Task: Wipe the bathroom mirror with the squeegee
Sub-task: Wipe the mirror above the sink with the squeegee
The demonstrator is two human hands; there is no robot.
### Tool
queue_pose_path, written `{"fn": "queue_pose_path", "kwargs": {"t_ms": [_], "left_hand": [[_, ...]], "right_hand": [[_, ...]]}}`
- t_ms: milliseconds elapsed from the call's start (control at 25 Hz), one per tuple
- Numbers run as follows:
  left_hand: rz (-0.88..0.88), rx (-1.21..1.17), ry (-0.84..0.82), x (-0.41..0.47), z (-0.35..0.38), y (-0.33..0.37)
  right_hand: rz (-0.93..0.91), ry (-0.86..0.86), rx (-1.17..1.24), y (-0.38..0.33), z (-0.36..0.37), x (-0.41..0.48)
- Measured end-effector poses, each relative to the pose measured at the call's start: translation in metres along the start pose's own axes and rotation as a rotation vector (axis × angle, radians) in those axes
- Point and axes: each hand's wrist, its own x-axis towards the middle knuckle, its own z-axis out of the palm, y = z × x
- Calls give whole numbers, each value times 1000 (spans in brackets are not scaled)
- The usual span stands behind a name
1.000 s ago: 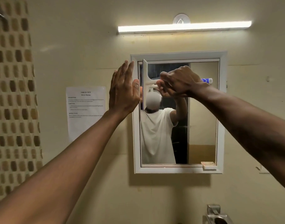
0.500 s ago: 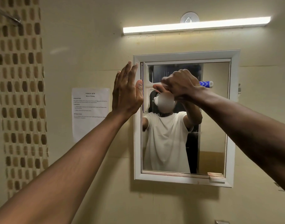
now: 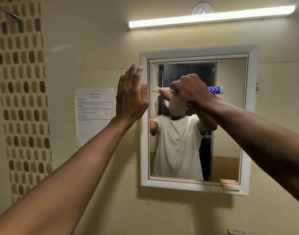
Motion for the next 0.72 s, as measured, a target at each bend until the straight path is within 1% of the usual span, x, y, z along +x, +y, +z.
{"fn": "queue_pose_path", "kwargs": {"t_ms": [200, 440, 600, 720], "left_hand": [[13, 4, -16, 2, 2, 0], [21, 6, -29, 0, 6, 3], [30, 12, -29, -3, 10, 4], [45, 22, -32, -4, 12, 3]], "right_hand": [[6, 63, 8, 2, 6, 1], [-4, 86, -6, 1, 9, 1], [4, 50, -24, 3, 11, -1], [-7, 32, -14, 21, 6, -13]]}}
